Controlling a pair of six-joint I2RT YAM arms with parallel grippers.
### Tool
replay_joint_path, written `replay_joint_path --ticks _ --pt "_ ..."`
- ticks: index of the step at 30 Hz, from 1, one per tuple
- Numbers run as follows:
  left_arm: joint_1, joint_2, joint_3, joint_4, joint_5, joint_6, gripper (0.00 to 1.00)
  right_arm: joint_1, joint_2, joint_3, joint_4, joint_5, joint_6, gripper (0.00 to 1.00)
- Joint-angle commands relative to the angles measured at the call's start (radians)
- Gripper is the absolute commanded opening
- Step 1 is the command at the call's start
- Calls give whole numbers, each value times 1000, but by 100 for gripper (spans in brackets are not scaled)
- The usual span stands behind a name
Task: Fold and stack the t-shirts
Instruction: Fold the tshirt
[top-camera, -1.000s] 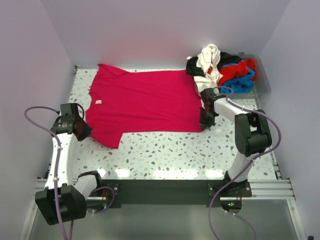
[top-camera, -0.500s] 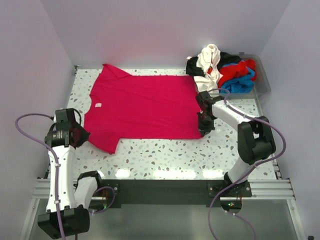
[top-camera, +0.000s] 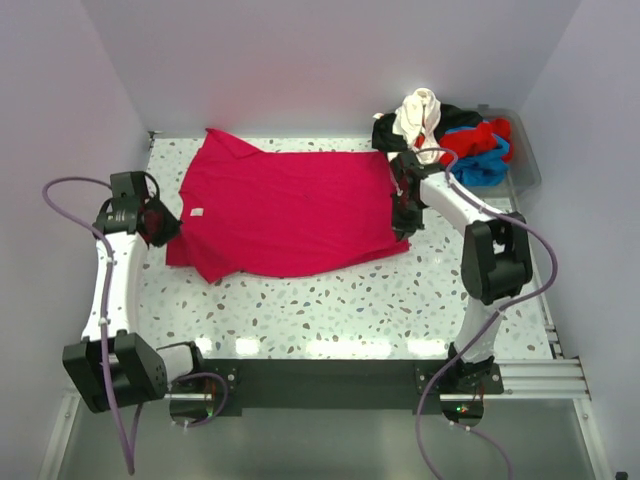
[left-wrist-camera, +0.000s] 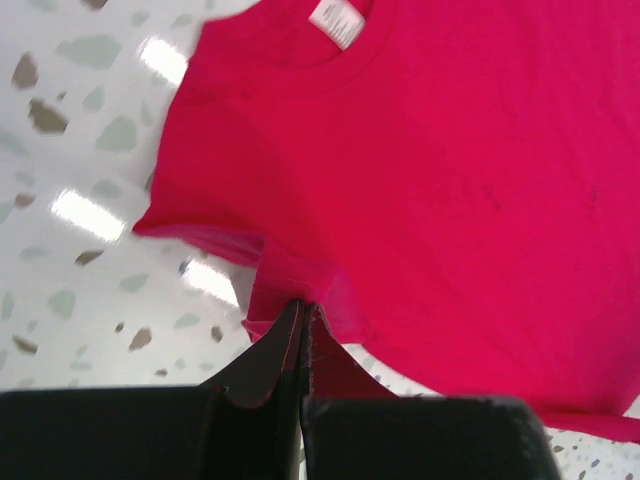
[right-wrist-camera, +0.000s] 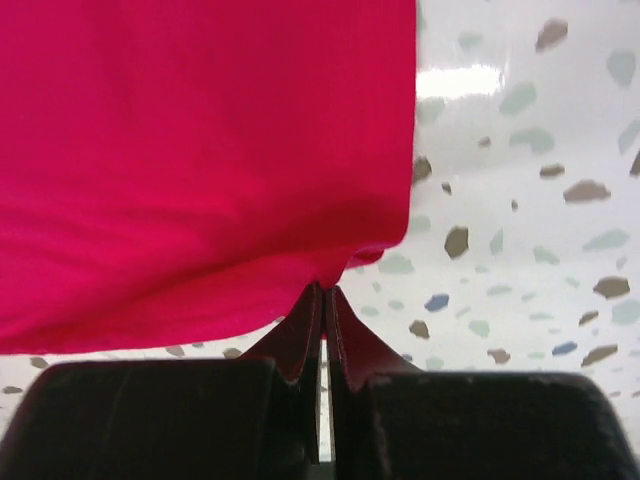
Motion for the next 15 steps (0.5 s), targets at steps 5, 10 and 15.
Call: replay_joint_path --ticks 5,10,15 --pt "7 163 171 177 159 120 0 -51 133 240 -56 -62 -43 0" --pt "5 281 278 209 209 177 0 -78 190 335 -75 -60 -61 0" --pt "7 364 364 220 196 198 0 -106 245 396 -92 -49 -70 0"
